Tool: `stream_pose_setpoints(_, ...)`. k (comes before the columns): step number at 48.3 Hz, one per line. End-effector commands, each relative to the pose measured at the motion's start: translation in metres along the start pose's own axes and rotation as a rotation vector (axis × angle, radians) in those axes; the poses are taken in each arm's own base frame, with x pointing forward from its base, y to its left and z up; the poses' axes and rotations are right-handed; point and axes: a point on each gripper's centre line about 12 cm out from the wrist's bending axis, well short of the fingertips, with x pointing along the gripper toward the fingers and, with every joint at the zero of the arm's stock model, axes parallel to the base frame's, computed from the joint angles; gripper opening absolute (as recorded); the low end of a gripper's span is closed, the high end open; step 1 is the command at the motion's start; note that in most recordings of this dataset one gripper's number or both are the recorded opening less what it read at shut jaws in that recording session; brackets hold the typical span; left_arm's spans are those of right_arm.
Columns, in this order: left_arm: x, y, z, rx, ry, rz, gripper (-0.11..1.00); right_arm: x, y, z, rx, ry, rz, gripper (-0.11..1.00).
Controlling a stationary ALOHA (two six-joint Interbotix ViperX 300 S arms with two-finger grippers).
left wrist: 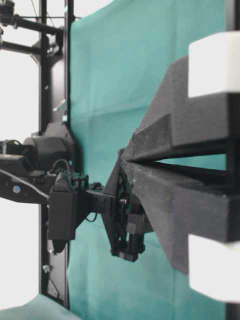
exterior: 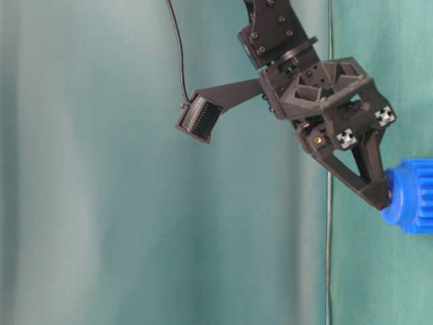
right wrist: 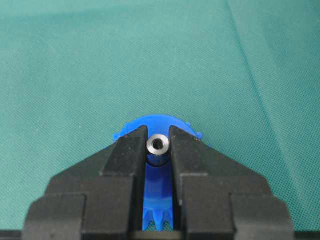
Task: Insert the shaft placed at a random location into the center hole of the small gear at another random location.
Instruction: 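Lower the right gripper to push the shaft into the gear hole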
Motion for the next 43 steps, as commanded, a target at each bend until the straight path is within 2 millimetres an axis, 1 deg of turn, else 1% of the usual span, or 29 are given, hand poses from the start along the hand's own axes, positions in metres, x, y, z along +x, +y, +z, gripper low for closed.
stream_pose_setpoints(1, 0.002, 0.001, 0.008, 0.003, -0.02, 0.003, 0.0, -0.001, 0.001, 0.016, 0.005, -0.051, 0.001, 0.13)
stream_pose_setpoints(7, 0.002, 0.001, 0.008, 0.003, -0.02, 0.003, 0.0, -0.001, 0.001, 0.016, 0.016, -0.05, 0.001, 0.14)
stream_pose_setpoints(9, 0.002, 0.0, 0.008, 0.003, -0.02, 0.001, 0.0, -0.001, 0.001, 0.016, 0.017, -0.052, 0.002, 0.18)
stream_pose_setpoints(11, 0.002, 0.0, 0.008, 0.003, -0.018, 0.001, 0.0, -0.001, 0.001, 0.016, 0.023, -0.052, 0.0, 0.28)
stream_pose_setpoints(18, 0.002, 0.0, 0.008, 0.002, -0.02, 0.001, 0.0, -0.003, 0.001, 0.019, 0.022, -0.063, 0.001, 0.74)
stream_pose_setpoints(20, 0.002, 0.001, 0.008, 0.002, -0.018, 0.003, 0.0, -0.004, 0.001, 0.022, 0.021, -0.069, 0.002, 0.83)
stream_pose_setpoints(22, 0.002, 0.0, 0.008, 0.002, -0.017, 0.001, 0.0, -0.006, 0.002, 0.024, 0.02, -0.075, 0.002, 0.82)
stream_pose_setpoints(25, 0.002, 0.001, 0.008, 0.002, -0.017, 0.003, 0.0, -0.009, 0.002, 0.027, 0.021, -0.083, 0.002, 0.74)
stream_pose_setpoints(28, 0.002, 0.0, 0.008, 0.002, -0.017, 0.001, 0.0, -0.013, 0.002, 0.032, 0.02, -0.095, 0.004, 0.69)
stream_pose_setpoints(35, 0.002, 0.0, 0.008, 0.002, -0.017, 0.001, 0.0, -0.023, 0.002, 0.043, 0.021, -0.113, 0.006, 0.7)
stream_pose_setpoints(43, 0.002, 0.0, 0.008, 0.002, -0.017, 0.001, 0.0, -0.03, 0.002, 0.049, 0.022, -0.112, 0.007, 0.7)
